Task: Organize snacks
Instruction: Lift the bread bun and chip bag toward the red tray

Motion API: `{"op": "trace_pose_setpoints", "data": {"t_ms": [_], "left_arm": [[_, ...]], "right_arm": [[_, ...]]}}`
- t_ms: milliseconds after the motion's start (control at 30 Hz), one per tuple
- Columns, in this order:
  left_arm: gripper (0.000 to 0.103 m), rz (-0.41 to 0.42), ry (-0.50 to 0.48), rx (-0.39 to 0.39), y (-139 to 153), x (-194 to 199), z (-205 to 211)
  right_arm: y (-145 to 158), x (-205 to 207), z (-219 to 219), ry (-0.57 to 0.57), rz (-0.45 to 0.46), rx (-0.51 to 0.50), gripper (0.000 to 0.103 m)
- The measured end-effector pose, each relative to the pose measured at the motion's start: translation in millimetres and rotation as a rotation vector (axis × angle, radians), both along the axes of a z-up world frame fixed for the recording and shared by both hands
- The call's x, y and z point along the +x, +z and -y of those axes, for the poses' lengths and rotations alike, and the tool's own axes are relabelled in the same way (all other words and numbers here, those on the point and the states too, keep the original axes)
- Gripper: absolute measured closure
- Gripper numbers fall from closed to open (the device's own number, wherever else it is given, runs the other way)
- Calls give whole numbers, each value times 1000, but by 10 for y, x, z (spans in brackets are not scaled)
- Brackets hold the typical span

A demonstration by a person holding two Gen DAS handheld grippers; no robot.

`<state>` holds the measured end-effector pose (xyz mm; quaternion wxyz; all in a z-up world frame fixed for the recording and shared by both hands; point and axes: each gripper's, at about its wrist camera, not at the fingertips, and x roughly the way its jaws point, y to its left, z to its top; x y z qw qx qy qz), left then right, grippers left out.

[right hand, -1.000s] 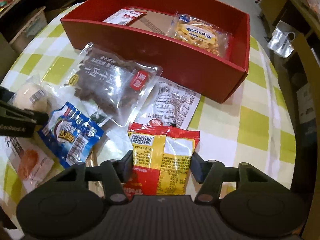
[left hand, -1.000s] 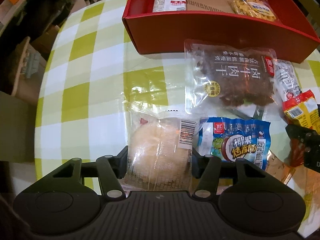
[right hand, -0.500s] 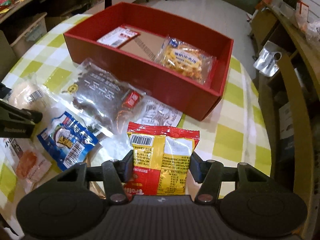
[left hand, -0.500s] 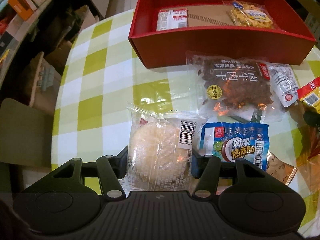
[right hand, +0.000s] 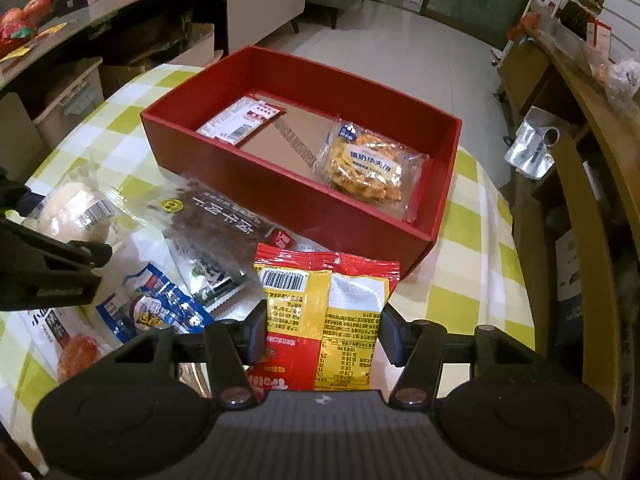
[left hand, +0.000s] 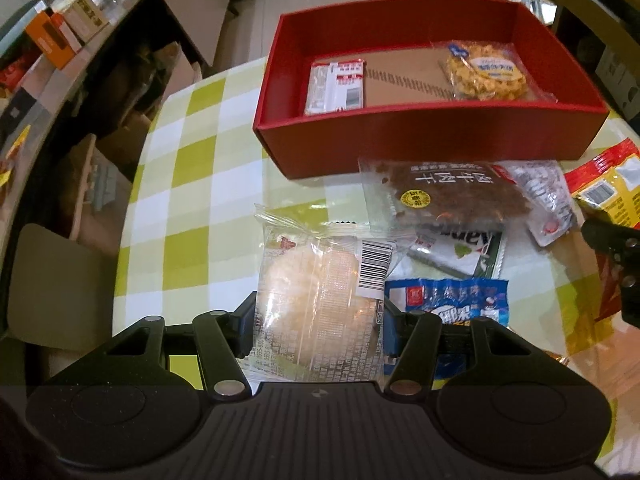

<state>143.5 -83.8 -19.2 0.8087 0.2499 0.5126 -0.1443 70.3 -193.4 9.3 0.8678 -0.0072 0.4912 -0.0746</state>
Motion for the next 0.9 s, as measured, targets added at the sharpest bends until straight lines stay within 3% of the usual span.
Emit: {"op": "trace_pose_setpoints", "data": {"t_ms": [667, 900], "left_arm": [[39, 40, -5, -98, 338, -4, 1], [39, 56, 9, -142, 466, 111, 71]], "right_arm": [[320, -4, 162, -37, 86, 63, 38], [471, 162, 255, -69, 142, 73, 38]]}}
